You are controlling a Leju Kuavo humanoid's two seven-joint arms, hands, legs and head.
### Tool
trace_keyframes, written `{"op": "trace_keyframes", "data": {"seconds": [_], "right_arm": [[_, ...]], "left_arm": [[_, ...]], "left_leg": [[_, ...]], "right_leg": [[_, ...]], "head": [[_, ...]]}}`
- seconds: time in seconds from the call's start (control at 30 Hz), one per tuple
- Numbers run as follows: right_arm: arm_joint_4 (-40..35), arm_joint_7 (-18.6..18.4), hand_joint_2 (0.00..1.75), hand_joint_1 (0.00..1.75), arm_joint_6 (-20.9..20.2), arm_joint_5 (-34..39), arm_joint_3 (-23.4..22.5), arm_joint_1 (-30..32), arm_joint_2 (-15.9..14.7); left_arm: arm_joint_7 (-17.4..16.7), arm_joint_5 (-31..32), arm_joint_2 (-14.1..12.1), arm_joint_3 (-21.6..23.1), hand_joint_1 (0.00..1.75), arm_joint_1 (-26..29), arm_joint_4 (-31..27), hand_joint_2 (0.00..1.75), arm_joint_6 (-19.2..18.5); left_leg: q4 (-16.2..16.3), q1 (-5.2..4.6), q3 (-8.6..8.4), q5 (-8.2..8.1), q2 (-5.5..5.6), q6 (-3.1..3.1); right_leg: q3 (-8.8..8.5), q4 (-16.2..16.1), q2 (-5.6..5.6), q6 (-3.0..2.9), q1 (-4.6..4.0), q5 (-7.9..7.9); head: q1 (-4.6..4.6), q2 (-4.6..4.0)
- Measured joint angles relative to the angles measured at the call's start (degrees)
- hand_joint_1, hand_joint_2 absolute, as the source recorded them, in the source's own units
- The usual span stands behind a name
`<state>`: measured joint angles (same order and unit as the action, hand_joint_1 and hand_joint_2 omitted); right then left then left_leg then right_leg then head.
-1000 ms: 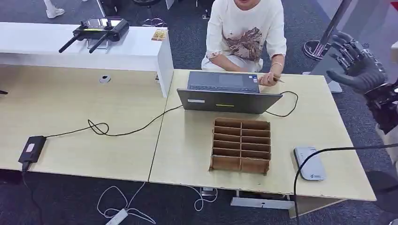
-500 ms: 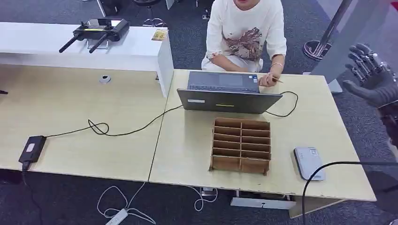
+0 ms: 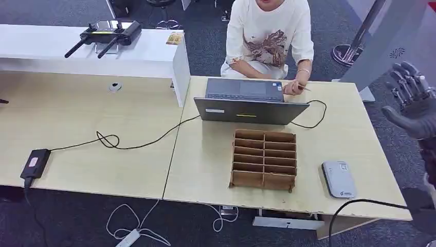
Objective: Pass the card to the sensor for recognition and then transmit it.
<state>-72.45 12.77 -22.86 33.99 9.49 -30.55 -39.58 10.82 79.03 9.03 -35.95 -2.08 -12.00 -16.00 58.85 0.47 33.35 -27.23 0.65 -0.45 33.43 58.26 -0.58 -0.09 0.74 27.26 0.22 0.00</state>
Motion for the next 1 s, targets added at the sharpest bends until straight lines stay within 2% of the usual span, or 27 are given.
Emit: {"op": "trace_keyframes", "data": {"seconds": [0.13,0.43,0.63,0.8,1.0], "right_arm": [[-4.0,0.4,1.75,0.0,1.9,0.1,-2.0,3.5,0.2],[-8.0,1.2,1.75,0.0,3.2,0.2,-4.0,7.0,0.6],[-13.3,2.0,1.75,0.0,6.1,1.3,-6.4,13.9,1.3],[-18.2,4.0,1.75,0.0,7.4,-1.0,-9.0,21.7,3.7],[-22.9,5.6,1.75,0.0,10.6,-2.1,-10.5,27.0,7.7]], "left_arm": [[0.0,-0.2,0.0,-0.3,0.0,0.0,0.0,1.75,0.0],[0.0,-0.2,0.0,-0.7,0.0,0.0,0.0,1.75,0.0],[0.0,-0.3,0.2,-0.7,0.0,0.1,0.0,1.75,0.5],[0.0,-0.3,0.3,-0.8,0.0,0.1,0.0,1.75,0.5],[0.0,-0.5,0.3,-0.9,0.0,0.2,0.0,1.75,0.6]], "left_leg": [[0.0,0.0,0.02,0.0,0.0,0.0],[0.0,0.0,0.0,0.0,0.0,0.0],[0.0,0.0,0.02,-0.02,0.03,0.02],[0.0,0.0,0.03,-0.08,0.02,0.1],[-0.1,0.0,0.0,-0.09,-0.02,0.09]], "right_leg": [[0.0,0.0,0.01,0.0,0.0,0.0],[0.0,0.0,0.0,0.0,0.0,0.0],[0.0,0.0,-0.05,0.03,0.0,0.04],[0.01,0.0,-0.05,0.04,0.01,0.07],[0.01,0.0,0.01,0.04,0.01,0.07]], "head": [[0.0,0.0],[0.0,0.0],[-0.02,0.0],[-0.02,0.0],[-0.02,0.0]]}}
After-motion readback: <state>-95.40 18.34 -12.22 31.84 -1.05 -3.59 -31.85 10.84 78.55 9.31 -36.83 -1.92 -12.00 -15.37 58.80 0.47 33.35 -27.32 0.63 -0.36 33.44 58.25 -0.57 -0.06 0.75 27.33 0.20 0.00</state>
